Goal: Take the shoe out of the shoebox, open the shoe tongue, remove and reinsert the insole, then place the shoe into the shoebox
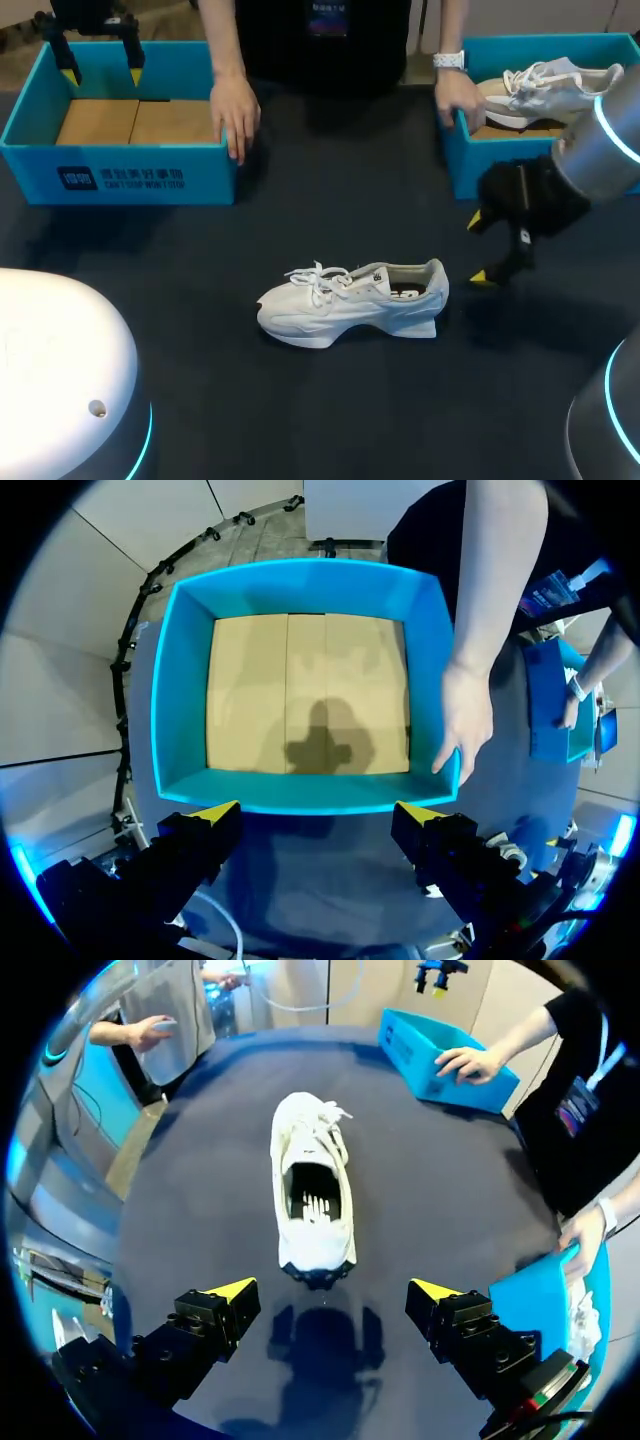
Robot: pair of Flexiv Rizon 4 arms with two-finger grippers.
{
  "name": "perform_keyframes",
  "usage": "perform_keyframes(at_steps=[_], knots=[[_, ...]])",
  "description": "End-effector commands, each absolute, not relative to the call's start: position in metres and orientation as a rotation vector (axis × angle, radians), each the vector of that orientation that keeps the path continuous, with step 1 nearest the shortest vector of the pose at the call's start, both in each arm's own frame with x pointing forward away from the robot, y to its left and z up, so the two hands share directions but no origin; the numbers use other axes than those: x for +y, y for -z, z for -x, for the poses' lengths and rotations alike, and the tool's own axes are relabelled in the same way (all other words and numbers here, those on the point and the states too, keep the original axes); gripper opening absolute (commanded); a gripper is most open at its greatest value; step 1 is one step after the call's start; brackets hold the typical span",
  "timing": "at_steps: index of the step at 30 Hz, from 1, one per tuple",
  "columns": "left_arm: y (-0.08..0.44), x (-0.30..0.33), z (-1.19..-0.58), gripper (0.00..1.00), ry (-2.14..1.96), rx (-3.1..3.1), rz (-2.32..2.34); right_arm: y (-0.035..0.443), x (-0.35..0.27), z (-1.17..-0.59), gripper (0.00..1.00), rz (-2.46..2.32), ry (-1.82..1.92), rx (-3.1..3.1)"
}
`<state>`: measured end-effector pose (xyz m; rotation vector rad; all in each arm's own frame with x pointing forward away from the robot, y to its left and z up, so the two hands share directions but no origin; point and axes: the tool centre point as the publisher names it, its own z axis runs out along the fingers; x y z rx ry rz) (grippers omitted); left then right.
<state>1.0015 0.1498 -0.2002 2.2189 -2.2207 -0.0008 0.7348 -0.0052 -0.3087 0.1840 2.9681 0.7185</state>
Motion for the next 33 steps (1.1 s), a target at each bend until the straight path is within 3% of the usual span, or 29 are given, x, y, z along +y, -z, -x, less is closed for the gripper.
perform_keyframes(at_steps=[1,33], knots=[[0.2,0.15,-1.001,1.0,0.001,-2.221,-2.22,0.324,-0.018,-0.725,1.0,-0.136,-1.113,2.798],[0.2,0.15,-1.001,1.0,0.001,-2.221,-2.22,0.392,0.017,-0.74,1.0,-0.015,-1.313,2.766]])
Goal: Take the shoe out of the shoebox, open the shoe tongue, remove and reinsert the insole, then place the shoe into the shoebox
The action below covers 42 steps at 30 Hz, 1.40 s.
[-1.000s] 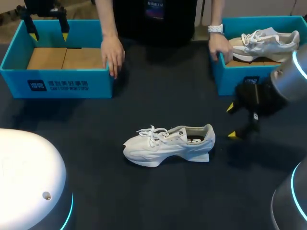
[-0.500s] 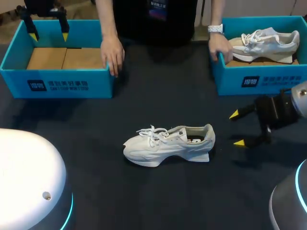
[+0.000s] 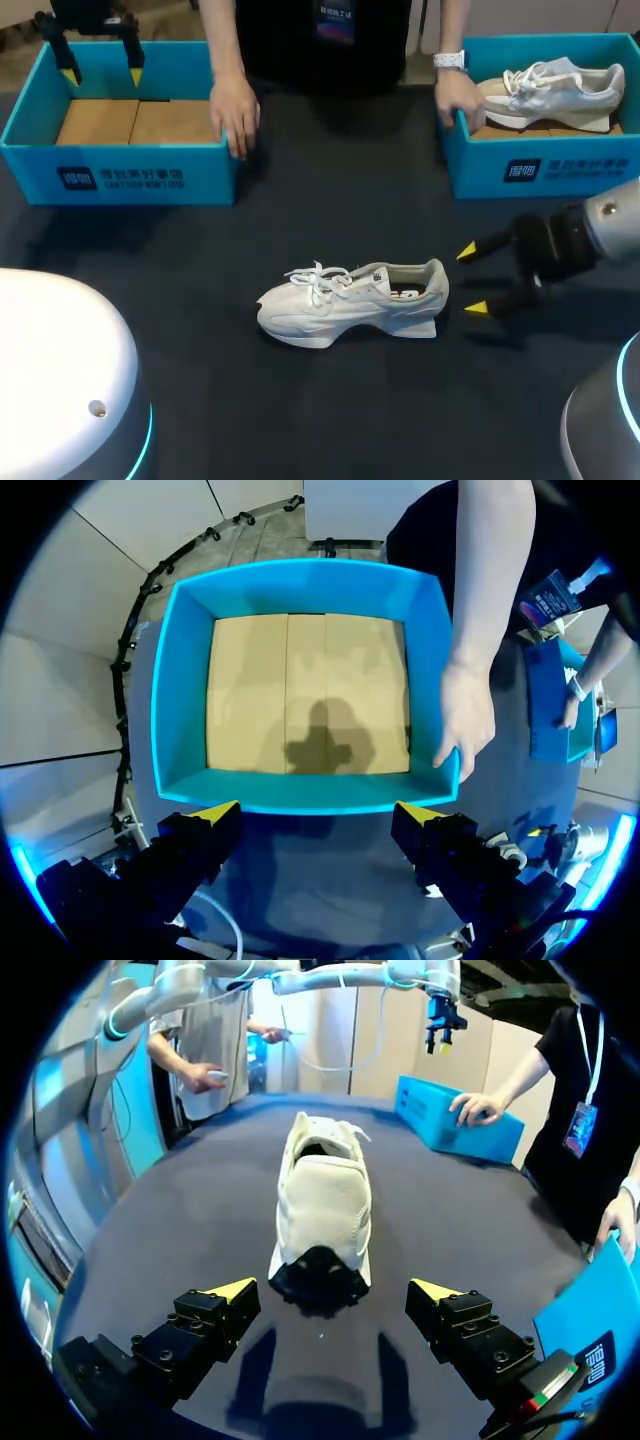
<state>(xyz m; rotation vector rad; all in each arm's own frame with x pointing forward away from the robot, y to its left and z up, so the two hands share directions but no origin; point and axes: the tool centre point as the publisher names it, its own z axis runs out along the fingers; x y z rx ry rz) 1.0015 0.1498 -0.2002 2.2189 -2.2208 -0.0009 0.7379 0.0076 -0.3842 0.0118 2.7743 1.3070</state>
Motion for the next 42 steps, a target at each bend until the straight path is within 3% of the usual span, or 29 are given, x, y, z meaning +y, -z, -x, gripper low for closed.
perform_keyframes(at_steps=[1,33,34,35,37,42], knots=[[0.2,0.15,-1.001,1.0,0.001,-2.221,-2.22,0.393,0.019,-0.74,1.0,-0.015,-1.316,2.765],[0.2,0.15,-1.001,1.0,0.001,-2.221,-2.22,0.421,0.093,-0.735,1.0,-0.102,-1.414,2.743],[0.2,0.15,-1.001,1.0,0.001,-2.221,-2.22,0.422,0.093,-0.735,0.61,-0.104,-1.413,2.742],[0.2,0.15,-1.001,1.0,0.001,-2.221,-2.22,0.422,0.094,-0.735,0.34,-0.105,-1.41,2.742],[0.2,0.15,-1.001,1.0,0.001,-2.221,-2.22,0.423,0.095,-0.735,0.0,-0.107,-1.405,2.744],[0.2,0.15,-1.001,1.0,0.001,-2.221,-2.22,0.425,0.098,-0.733,0.0,-0.097,-1.36,2.767]])
